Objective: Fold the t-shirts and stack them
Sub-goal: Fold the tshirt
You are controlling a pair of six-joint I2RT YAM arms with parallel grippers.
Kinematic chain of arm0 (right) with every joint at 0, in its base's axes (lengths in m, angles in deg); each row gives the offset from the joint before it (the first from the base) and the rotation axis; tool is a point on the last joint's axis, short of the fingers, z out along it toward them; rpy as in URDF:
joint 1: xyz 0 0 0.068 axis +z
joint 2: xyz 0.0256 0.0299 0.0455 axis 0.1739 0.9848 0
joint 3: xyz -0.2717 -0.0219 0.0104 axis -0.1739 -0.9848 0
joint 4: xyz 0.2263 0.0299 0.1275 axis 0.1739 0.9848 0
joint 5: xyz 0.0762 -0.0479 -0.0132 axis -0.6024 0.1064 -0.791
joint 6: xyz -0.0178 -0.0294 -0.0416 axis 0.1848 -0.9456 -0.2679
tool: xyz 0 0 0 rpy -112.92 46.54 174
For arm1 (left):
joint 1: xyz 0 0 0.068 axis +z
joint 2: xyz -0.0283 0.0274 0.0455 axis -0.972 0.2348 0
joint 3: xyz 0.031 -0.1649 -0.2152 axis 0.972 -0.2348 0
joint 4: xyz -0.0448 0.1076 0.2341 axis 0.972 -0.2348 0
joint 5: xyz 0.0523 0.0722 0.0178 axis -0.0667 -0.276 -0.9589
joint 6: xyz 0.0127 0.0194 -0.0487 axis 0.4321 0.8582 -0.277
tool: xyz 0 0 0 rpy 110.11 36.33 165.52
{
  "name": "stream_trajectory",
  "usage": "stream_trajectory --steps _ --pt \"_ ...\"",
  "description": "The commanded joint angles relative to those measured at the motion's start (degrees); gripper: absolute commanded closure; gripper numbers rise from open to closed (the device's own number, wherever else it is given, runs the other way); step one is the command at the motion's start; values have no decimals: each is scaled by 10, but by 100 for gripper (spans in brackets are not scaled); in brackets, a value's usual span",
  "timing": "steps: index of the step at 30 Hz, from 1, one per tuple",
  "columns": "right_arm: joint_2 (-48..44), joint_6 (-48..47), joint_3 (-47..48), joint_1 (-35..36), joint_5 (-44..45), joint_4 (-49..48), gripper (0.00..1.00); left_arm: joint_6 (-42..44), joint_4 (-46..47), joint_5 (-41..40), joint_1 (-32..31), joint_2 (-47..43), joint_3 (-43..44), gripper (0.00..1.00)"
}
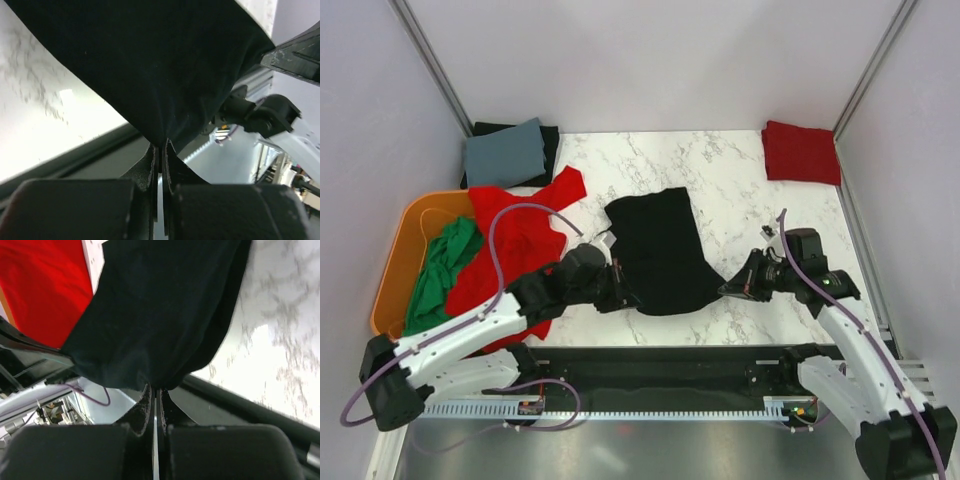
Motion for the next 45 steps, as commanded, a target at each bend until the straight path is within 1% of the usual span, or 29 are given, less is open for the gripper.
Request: stream_trajectory --steps 1,3,5,8,11,12,20,24,27,31,33,35,39,41,42,43,45 --pt "-75 10 29 2 24 150 100 -87 -94 -26 -23 -78 4 98" --pt "-108 17 51 3 30 193 100 -92 -117 -28 -26 -100 13 98" --pt "-121 21 81 3 37 219 100 -96 -152 -30 -27 -119 33 98" --pt "-116 16 119 2 42 226 100 -90 -182 -42 -26 -131 55 98" --pt "-81 0 152 3 52 223 100 -78 -200 -67 -27 -133 75 98" --pt "-58 -5 162 2 64 219 100 -75 -208 -91 -27 -129 77 98" --pt "52 -48 251 2 104 186 100 -47 -216 -143 -22 -98 106 98" --pt "112 -55 272 2 106 159 100 -22 -215 -160 -3 -67 128 98" --pt "150 -60 288 3 109 140 100 10 -213 -148 29 -39 148 98" --pt "201 -65 313 2 111 113 100 48 -191 -99 106 -4 160 98" --pt "237 -67 333 2 111 97 100 69 -176 -76 130 19 171 98" --pt "266 -72 357 2 111 85 100 84 -170 -72 159 38 179 98" --pt "358 -78 405 2 117 65 100 120 -140 -29 209 94 209 98" --pt "387 -79 428 2 124 50 100 131 -129 -17 234 139 222 98" --pt "416 -79 436 2 127 47 100 142 -125 -3 244 160 240 98" --pt "430 -78 443 2 126 42 100 148 -122 5 260 197 251 98" --pt "471 -73 461 2 123 28 100 161 -118 27 274 240 279 98"
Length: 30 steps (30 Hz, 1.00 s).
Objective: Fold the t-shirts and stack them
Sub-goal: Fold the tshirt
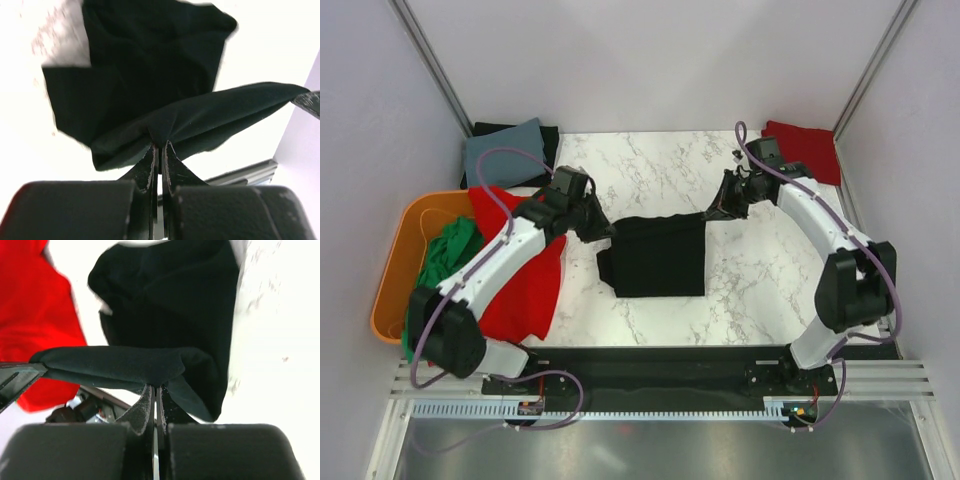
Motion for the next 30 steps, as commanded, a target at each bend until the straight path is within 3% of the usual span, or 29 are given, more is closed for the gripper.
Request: stream_trajectory --steps 1,10,15,16,17,18,20,23,30 --pt "53 -11 47 -8 38 -45 100 69 11 34 39 91 53 98" --pt "194 -9 134 -7 24 -70 100 96 34 54 85 240 140 98" --pt "271 -12 214 -8 11 -69 99 106 35 106 113 335 212 87" --pt "281 -15 247 -7 -4 -68 92 98 36 112 122 343 220 82" --pt "297 -16 264 -7 -2 -47 68 108 37 131 123 350 247 75" --pt "300 -19 280 -7 5 -34 57 116 33 140 123 363 265 58" --pt "283 -22 293 -7 31 -16 29 128 15 156 123 369 323 37" --pt "217 -24 255 0 69 -14 26 136 -16 158 122 349 365 23" --pt "55 32 68 94 56 -97 30 117 -29 134 82 223 270 28"
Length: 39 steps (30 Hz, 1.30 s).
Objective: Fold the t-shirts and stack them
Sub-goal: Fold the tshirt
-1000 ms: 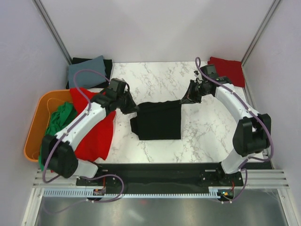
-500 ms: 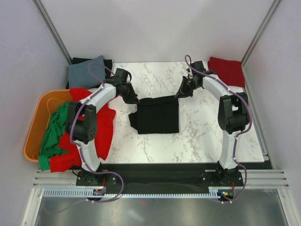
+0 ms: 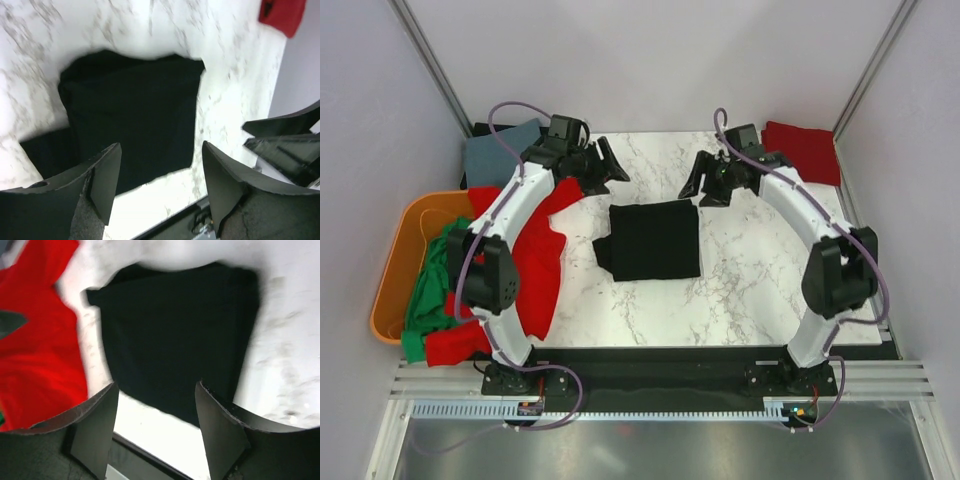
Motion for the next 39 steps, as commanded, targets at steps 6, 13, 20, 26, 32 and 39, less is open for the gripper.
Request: stream_trajectory --steps 6,13,20,26,32,39 --pt "-81 102 -249 102 -93 -209 35 -50 73 15 -109 -122 -220 33" --pt "-57 37 -399 81 -22 -262 38 -81 210 16 -118 -79 -411 37" --pt "-93 26 -516 70 -33 -288 40 -36 189 5 -116 -68 -436 38" --pt "-238 13 -512 70 -16 -178 39 8 52 -9 -121 -173 -352 33" --pt "-306 -3 -408 55 113 -82 37 13 -51 -90 -119 -310 -284 12" --pt "-205 -24 -327 -5 91 -122 39 23 -96 -191 -115 -450 -361 11"
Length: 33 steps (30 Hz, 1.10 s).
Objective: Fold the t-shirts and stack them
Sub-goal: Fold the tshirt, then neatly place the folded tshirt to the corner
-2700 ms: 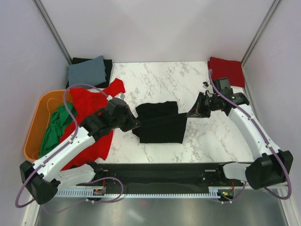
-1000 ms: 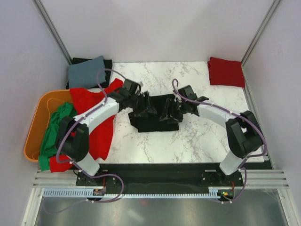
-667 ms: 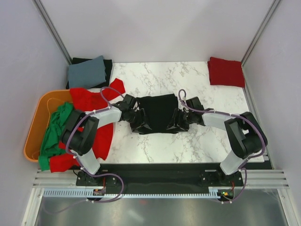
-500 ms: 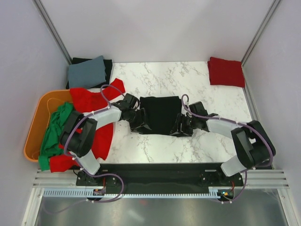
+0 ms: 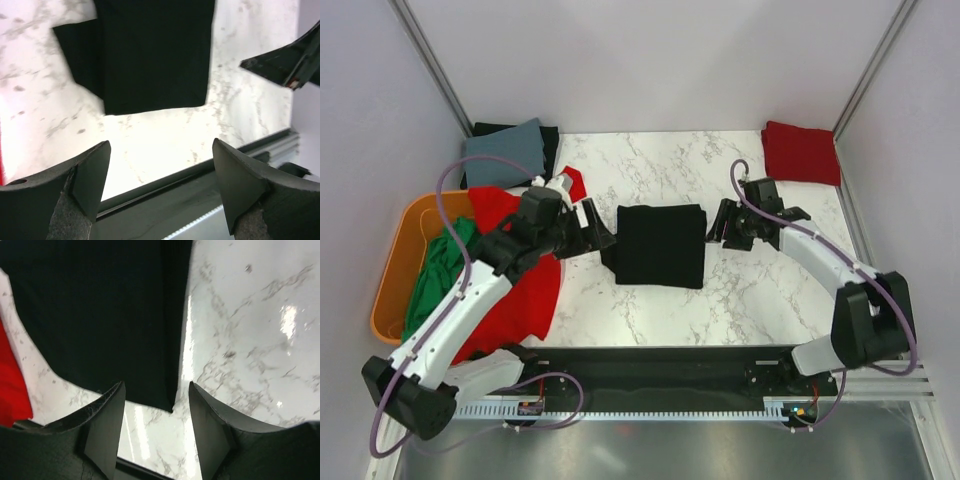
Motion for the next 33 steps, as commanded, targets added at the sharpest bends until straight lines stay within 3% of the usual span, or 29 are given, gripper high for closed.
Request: stream_trajectory --steps 1,7,12,16,24,26,31,33 --pt "72 -22 43 -25 10 -14 39 26 -69 -87 5 -58 -66 11" --pt "214 -36 157 -38 -5 -40 39 11 -81 -173 6 -199 -133 8" --pt "322 -42 234 -38 -24 -52 39 24 -92 -217 6 -262 -139 7" --pt "368 -46 246 -42 -27 -63 41 4 -118 -279 6 -288 -155 6" --pt "408 -46 194 -43 -63 -124 48 -5 -98 -297 6 -341 -205 7" --pt "409 -46 178 -42 -79 -139 56 -5 -96 -299 6 -333 -206 10" --pt "403 -36 156 -46 -85 -165 94 -4 -98 -283 6 -324 -200 18" --pt "396 -38 157 -50 -81 -161 100 -5 -97 -283 6 -330 -200 20"
